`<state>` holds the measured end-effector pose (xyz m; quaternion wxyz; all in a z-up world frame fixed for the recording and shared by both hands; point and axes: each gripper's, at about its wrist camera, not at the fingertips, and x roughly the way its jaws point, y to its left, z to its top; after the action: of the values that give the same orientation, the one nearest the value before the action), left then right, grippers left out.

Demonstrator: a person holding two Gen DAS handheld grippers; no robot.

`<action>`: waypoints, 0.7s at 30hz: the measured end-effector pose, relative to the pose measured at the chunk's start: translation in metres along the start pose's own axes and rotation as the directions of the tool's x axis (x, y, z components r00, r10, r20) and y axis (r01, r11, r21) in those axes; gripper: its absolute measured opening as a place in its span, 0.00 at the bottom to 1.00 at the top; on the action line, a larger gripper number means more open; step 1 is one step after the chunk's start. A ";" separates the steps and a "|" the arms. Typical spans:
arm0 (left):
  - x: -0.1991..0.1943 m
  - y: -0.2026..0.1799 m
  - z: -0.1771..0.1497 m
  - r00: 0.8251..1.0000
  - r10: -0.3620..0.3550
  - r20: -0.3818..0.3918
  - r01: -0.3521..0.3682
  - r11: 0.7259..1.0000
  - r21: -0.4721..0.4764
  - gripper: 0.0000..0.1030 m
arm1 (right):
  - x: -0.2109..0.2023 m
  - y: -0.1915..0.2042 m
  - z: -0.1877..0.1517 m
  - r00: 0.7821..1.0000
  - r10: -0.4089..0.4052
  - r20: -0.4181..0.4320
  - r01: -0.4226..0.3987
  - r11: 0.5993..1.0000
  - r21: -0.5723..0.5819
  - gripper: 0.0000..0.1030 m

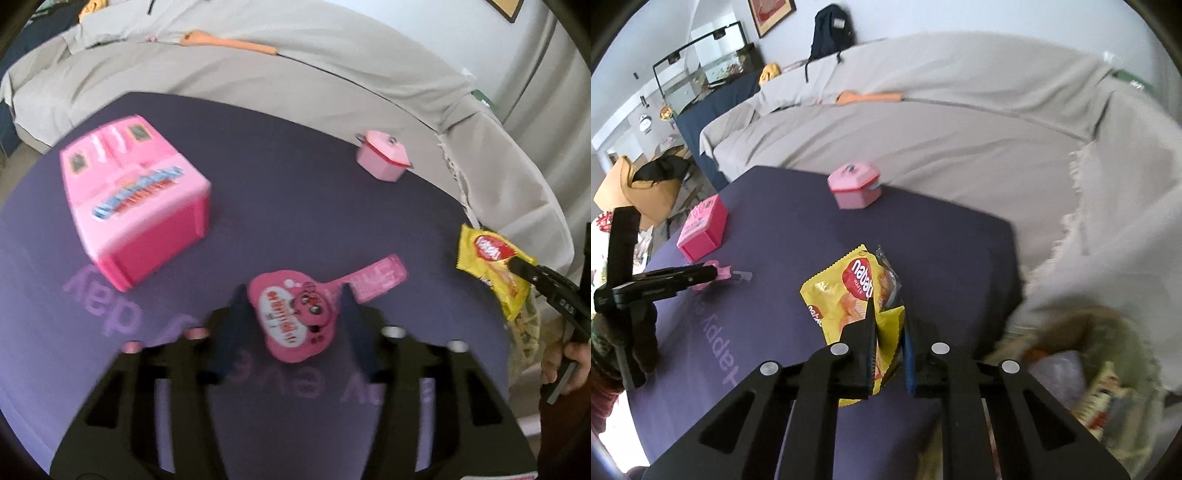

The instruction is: Collect trash

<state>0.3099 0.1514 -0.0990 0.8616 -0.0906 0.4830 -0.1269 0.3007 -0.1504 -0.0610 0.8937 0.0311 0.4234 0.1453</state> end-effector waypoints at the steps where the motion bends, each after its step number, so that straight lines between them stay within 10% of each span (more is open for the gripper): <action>1: 0.000 -0.003 -0.001 1.000 0.000 0.001 0.000 1.000 -0.001 0.25 | -0.008 -0.002 -0.001 1.000 -0.010 0.010 0.010 1.000 0.000 0.13; 21: -0.128 -0.170 0.016 0.951 -0.185 0.246 0.122 0.961 0.249 0.16 | -0.188 -0.048 -0.012 0.937 -0.157 0.312 0.152 0.988 0.040 0.12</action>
<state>0.2372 0.0293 0.0609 0.9109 -0.0435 0.3359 -0.2357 0.1897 -0.2508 0.0633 0.9580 0.0270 0.2782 0.0646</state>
